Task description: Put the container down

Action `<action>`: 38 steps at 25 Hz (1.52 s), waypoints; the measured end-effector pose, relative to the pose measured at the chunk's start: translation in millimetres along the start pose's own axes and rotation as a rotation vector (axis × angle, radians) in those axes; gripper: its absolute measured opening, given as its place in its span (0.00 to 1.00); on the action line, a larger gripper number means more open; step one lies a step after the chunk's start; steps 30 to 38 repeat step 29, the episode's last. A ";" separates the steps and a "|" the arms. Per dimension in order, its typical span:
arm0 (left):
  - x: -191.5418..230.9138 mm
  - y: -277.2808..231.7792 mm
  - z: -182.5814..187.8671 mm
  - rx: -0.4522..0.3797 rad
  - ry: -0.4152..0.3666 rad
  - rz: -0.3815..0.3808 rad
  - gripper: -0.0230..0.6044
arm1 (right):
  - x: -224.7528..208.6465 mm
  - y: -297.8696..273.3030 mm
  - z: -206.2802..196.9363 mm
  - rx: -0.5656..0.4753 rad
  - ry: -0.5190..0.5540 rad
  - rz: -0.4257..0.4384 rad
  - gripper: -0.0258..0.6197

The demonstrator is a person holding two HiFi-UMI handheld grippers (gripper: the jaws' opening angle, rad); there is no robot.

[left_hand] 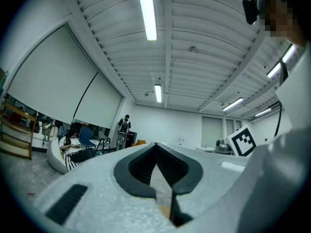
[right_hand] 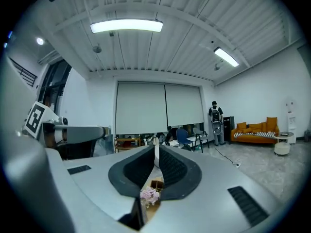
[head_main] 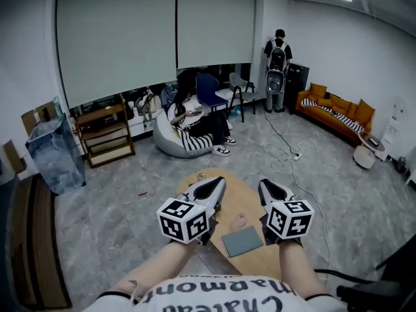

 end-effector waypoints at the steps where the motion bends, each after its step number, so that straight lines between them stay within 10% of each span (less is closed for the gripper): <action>1: -4.7 11.3 -1.5 0.006 0.002 -0.010 0.06 | 7.6 10.7 -4.0 0.003 -0.014 -0.014 0.10; 14: -47.3 124.5 -18.9 0.076 0.065 -0.047 0.06 | 95.3 107.3 -42.1 0.108 -0.036 -0.093 0.09; 38: -67.2 143.5 -18.4 0.091 0.023 -0.067 0.06 | 93.3 138.8 -47.9 0.101 -0.081 -0.158 0.09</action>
Point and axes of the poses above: the fingertips, and each gripper's own axes: y backward along the fingers, x to its left, z out of its top, the point moved 5 cm from there along y, backward along the fingers, and after that the axes turned 4 degrees about z, right-handed, at the moved point
